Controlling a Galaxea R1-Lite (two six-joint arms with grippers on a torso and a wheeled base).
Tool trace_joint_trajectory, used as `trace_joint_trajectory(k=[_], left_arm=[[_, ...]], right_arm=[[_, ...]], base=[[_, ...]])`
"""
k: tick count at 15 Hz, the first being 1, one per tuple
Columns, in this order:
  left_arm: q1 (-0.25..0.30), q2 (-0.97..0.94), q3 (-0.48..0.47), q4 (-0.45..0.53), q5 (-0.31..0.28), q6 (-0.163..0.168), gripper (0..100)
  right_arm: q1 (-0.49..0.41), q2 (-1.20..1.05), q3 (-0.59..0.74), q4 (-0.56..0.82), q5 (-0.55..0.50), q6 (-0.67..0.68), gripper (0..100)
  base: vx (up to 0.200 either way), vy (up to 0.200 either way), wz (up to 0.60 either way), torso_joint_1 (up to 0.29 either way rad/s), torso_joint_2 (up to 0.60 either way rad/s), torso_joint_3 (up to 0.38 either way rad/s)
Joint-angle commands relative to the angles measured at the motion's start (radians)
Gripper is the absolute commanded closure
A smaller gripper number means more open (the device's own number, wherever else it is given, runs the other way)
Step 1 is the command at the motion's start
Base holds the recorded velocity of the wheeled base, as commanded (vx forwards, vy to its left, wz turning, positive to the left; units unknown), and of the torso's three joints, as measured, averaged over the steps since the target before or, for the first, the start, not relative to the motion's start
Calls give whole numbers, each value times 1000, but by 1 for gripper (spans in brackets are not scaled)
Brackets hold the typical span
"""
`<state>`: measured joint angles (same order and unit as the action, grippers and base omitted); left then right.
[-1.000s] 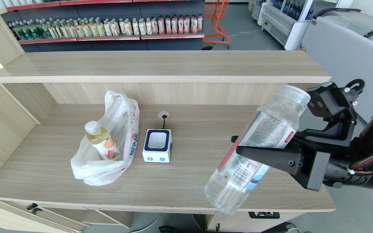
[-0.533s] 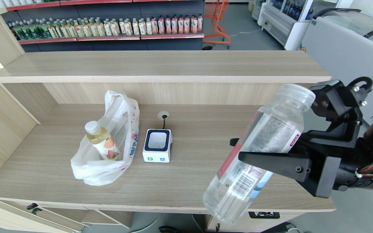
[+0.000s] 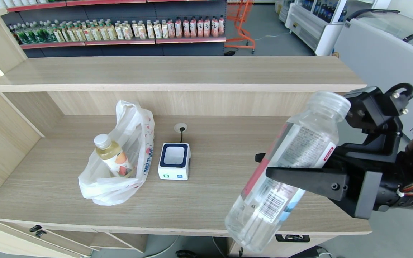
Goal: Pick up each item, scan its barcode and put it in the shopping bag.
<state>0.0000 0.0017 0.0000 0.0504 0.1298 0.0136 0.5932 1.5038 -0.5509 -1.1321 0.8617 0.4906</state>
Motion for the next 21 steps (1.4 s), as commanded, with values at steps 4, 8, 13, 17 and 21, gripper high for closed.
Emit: trace_joint_trajectory(k=[4, 8, 13, 17, 21], left_arm=[[0, 0, 0, 0, 1, 0, 0], [0, 0, 0, 0, 1, 0, 0], [0, 0, 0, 0, 1, 0, 0], [0, 0, 0, 0, 1, 0, 0], [0, 0, 0, 0, 1, 0, 0]], right_arm=[[0, -14, -4, -1, 20, 0, 100], [-7, -33, -3, 0, 22, 2, 100], [-36, -39, 19, -1, 20, -32, 100], [-165, -42, 60, 144, 3, -455, 100], [-368, -47, 78, 245, -132, -1012, 100]], base=[[0, 0, 0, 0, 0, 0], [0, 0, 0, 0, 0, 0], [0, 0, 0, 0, 0, 0], [0, 0, 0, 0, 0, 0], [0, 0, 0, 0, 0, 0]])
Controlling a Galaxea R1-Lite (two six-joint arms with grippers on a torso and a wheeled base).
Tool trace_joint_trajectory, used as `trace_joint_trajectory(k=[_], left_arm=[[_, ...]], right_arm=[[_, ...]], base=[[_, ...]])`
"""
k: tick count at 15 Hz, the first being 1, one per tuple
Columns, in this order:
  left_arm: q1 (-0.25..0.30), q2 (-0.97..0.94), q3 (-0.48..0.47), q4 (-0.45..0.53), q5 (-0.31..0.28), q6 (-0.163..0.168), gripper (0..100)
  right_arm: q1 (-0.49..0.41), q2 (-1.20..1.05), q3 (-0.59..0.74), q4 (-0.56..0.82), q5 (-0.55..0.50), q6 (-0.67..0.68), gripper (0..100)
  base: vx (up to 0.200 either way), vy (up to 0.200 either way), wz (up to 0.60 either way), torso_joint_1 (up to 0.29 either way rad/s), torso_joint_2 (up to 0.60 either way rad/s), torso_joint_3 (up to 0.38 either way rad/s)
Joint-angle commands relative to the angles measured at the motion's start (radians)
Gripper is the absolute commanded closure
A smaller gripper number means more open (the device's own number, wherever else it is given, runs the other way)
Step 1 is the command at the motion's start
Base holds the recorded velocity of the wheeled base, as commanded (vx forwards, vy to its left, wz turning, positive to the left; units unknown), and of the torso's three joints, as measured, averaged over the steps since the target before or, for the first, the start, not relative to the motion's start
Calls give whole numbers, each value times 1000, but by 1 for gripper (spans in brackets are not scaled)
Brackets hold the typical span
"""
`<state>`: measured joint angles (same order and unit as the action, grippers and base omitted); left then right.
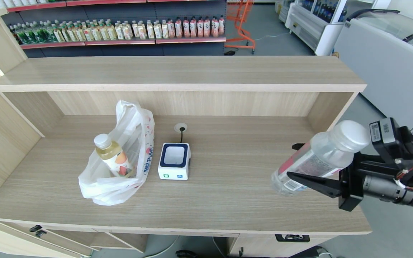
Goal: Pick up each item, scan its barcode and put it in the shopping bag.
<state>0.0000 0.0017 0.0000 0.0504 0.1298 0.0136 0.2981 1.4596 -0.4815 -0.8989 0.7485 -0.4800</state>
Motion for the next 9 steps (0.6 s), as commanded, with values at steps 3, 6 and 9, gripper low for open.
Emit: trace_joint_trajectory(k=[3, 6, 9], left_arm=[[0, 0, 0, 0, 1, 0, 0], [0, 0, 0, 0, 1, 0, 0], [0, 0, 0, 0, 1, 0, 0]], right_arm=[[-169, -19, 12, 9, -259, -187, 100], [-235, -33, 9, 5, -294, -344, 100], [-270, -62, 23, 5, -273, -451, 100]], base=[[0, 0, 0, 0, 0, 0], [0, 0, 0, 0, 0, 0], [0, 0, 0, 0, 0, 0]])
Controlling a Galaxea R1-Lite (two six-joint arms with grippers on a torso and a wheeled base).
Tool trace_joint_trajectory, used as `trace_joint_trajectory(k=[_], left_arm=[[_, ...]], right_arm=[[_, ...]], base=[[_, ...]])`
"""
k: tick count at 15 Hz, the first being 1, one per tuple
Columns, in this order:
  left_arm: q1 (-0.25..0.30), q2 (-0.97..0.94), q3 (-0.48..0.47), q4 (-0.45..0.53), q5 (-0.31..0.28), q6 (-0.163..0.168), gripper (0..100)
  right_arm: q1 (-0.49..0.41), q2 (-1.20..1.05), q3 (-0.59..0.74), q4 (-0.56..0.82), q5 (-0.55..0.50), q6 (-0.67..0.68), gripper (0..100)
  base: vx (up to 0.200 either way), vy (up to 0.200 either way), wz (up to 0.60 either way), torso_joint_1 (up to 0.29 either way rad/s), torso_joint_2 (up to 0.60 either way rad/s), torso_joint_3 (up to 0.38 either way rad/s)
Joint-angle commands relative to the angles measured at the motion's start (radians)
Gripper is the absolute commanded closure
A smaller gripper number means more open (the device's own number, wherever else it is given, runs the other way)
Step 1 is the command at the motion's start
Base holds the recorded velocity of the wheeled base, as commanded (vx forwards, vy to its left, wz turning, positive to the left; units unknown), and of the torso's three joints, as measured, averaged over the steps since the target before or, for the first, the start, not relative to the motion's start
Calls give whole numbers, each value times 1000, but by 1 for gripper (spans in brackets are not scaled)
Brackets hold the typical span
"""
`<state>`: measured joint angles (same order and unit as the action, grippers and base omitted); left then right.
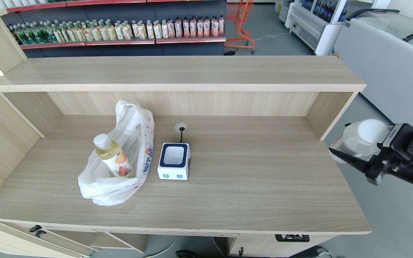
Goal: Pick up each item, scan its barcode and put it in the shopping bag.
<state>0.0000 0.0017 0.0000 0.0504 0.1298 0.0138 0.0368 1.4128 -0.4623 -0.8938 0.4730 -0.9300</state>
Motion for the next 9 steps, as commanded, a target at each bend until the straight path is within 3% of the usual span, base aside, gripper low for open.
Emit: trace_joint_trajectory(k=[1, 9], left_arm=[[0, 0, 0, 0, 1, 0, 0], [0, 0, 0, 0, 1, 2, 0]], right_arm=[[-9, -20, 11, 0, 4, -35, 100], [-9, -51, 51, 1, -5, -62, 100]], base=[[0, 0, 0, 0, 0, 0], [0, 0, 0, 0, 0, 0]])
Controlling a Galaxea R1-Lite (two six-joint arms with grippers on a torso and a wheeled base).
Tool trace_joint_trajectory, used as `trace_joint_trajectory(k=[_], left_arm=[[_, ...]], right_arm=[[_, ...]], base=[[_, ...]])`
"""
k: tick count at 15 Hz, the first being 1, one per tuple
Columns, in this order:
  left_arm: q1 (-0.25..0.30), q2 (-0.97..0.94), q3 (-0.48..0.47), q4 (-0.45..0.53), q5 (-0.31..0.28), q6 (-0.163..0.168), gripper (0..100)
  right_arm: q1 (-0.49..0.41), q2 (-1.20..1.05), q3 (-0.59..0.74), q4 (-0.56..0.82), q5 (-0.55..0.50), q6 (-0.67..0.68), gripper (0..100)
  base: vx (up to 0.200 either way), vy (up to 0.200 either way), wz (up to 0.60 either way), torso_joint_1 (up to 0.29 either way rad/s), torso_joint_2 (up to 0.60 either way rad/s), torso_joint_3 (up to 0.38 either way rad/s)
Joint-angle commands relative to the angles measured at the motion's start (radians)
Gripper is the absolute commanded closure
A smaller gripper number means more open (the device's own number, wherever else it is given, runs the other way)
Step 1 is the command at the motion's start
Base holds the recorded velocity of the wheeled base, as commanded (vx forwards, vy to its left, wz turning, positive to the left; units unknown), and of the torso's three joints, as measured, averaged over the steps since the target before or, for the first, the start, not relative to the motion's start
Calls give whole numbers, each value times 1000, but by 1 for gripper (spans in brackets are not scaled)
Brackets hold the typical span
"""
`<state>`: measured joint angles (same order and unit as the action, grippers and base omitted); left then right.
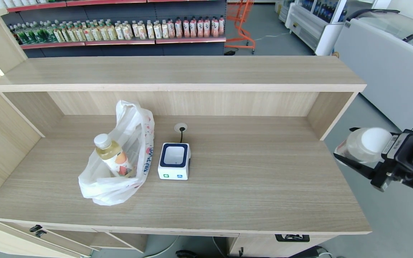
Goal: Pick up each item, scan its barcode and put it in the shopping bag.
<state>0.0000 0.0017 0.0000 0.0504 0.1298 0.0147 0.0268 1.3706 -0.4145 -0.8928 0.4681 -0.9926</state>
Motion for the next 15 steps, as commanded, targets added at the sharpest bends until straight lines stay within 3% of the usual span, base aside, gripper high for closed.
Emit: trace_joint_trajectory(k=[1, 15], left_arm=[[0, 0, 0, 0, 1, -1, 0], [0, 0, 0, 0, 1, -4, 0]], right_arm=[[1, -8, 6, 0, 3, 0, 100], [16, 21, -12, 0, 11, 32, 100]], base=[[0, 200, 0, 7, 7, 7], [0, 200, 0, 2, 2, 1]])
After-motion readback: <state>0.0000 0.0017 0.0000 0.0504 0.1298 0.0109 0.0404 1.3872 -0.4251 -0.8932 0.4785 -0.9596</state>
